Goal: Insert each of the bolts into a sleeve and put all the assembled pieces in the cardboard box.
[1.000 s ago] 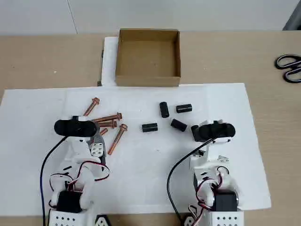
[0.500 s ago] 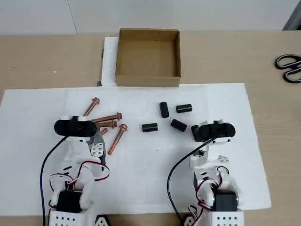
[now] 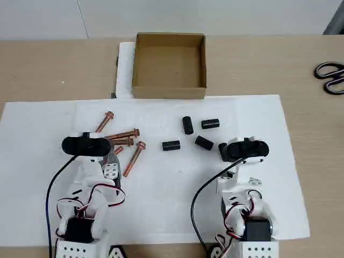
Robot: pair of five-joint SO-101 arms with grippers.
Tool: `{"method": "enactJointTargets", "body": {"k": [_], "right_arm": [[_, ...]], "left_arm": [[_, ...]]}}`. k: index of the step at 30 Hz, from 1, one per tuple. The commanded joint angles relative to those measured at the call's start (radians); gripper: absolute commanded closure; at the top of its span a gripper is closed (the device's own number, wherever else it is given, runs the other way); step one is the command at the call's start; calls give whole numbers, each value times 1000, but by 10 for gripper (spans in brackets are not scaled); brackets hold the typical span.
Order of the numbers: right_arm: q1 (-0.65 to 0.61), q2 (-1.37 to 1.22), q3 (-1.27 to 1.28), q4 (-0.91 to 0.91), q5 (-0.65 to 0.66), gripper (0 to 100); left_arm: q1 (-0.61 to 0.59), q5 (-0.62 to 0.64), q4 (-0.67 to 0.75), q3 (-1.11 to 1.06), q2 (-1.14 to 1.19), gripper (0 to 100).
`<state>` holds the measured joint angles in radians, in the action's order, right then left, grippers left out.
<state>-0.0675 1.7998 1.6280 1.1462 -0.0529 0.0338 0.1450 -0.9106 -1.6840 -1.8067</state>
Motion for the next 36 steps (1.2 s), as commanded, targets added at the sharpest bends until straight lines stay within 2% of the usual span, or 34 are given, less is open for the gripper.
{"method": "enactJointTargets", "body": {"k": [1,25,30,36], "right_arm": [[-5,16,-6,-24,-12,995],[-5,16,-6,-24,-12,995],[-5,16,-6,-24,-12,995],[-5,16,-6,-24,-12,995]], "left_arm": [[2,-5,25,4,-6,993],[9,-6,31,4,-6,990],[3,-112,23,4,-6,990],[0,-124,14,73,-3,990]]}}
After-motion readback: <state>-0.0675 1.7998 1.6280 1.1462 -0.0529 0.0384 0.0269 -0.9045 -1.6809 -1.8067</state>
